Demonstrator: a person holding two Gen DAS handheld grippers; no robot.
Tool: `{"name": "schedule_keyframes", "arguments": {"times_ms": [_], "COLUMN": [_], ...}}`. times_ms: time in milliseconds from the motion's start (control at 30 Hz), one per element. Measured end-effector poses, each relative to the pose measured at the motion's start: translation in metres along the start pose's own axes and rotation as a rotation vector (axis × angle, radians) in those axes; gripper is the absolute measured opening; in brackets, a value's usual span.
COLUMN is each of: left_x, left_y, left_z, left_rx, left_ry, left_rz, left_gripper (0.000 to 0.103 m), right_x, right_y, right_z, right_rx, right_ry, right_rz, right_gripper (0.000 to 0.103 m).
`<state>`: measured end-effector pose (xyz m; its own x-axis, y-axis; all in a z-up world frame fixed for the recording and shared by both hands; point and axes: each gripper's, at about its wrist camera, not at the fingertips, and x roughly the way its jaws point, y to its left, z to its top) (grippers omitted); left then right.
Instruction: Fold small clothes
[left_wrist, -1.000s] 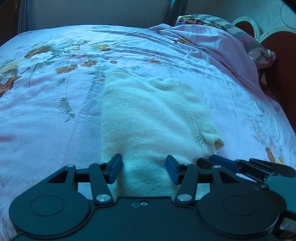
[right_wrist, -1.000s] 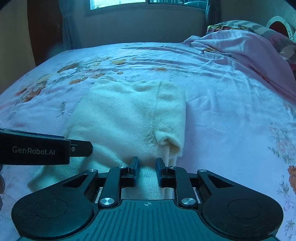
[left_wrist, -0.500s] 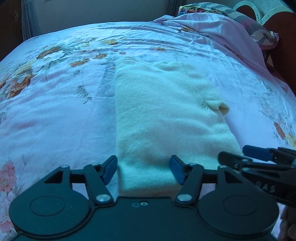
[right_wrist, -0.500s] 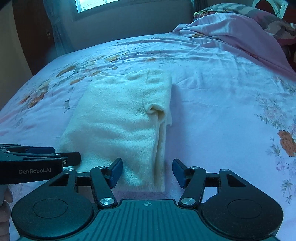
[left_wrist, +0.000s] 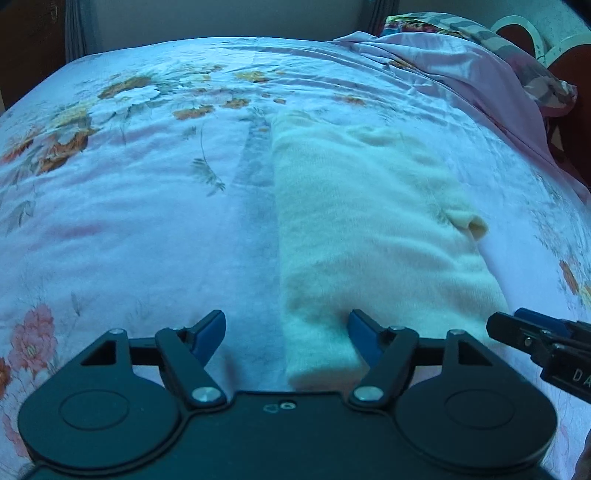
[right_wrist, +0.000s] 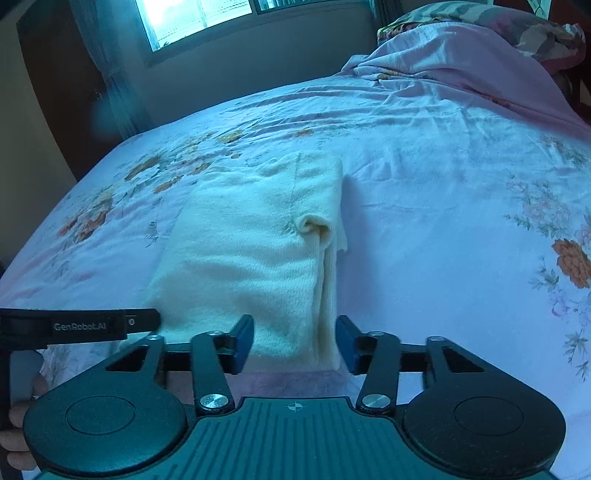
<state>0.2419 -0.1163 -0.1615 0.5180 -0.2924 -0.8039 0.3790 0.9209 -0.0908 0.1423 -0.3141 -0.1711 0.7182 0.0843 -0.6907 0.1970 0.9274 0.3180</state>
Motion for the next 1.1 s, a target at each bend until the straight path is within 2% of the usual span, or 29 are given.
{"name": "schedule_keyframes", "arguments": {"times_ms": [67,233,300,333,367,433,500,567,633,700,933,967,1000,1033,1067,1100], "left_x": [0.003,0.011,0.013,0.013,0.012,0.009,0.007,0.006,0.007,0.011,0.0,-0.002,-0.004,-0.005,-0.005,-0.006], "left_y": [-0.003,-0.009,-0.009,-0.01,-0.011,-0.018,-0.021,-0.022,-0.027,-0.028,-0.015,-0.013,-0.011,-0.009,-0.008,-0.007], "left_z": [-0.004,-0.003,-0.002,-0.003,-0.003,-0.004,-0.005,-0.005,-0.007,-0.01,0.001,0.005,0.008,0.011,0.014,0.017], "left_rx": [0.017,-0.004,-0.015,-0.02,-0.02,0.012,0.029,0.025,0.043,0.059,0.03,0.02,0.009,-0.001,-0.008,-0.011], "left_ry": [0.003,0.032,0.038,0.041,0.04,0.026,0.018,0.01,0.004,0.011,-0.002,-0.013,-0.018,-0.023,-0.028,-0.031], "left_rz": [-0.005,-0.06,-0.072,-0.085,-0.093,-0.081,-0.082,-0.093,-0.085,-0.076,-0.08,-0.082,-0.082,-0.077,-0.067,-0.065], "left_gripper": [0.071,0.067,0.058,0.052,0.048,0.045,0.045,0.045,0.045,0.049,0.052,0.055,0.063,0.066,0.066,0.066], "right_x": [0.002,0.016,0.019,0.018,0.017,0.01,0.003,0.003,0.017,0.031,0.003,0.002,0.001,0.001,0.002,0.001], "right_y": [0.0,-0.002,0.0,0.003,0.006,0.011,0.014,0.011,0.004,-0.006,-0.022,-0.021,-0.02,-0.019,-0.018,-0.018], "right_z": [-0.004,0.001,0.002,0.002,0.001,-0.002,-0.001,-0.002,-0.009,-0.016,0.003,0.009,0.014,0.018,0.022,0.024], "right_rx": [-0.003,0.006,-0.017,-0.047,-0.074,-0.127,-0.181,-0.215,-0.224,-0.202,-0.019,-0.014,-0.012,-0.007,0.004,0.017], "right_ry": [0.019,0.065,0.069,0.059,0.056,0.033,-0.007,-0.006,0.042,0.102,0.012,0.0,-0.008,-0.013,-0.02,-0.032], "right_rz": [0.009,0.006,0.013,0.015,0.017,0.008,-0.028,-0.063,-0.117,-0.145,-0.055,-0.054,-0.053,-0.052,-0.044,-0.033], "right_gripper": [0.025,0.025,0.025,0.019,0.002,0.002,0.002,0.002,0.001,0.0,0.001,0.004,0.013,0.023,0.054,0.075]}}
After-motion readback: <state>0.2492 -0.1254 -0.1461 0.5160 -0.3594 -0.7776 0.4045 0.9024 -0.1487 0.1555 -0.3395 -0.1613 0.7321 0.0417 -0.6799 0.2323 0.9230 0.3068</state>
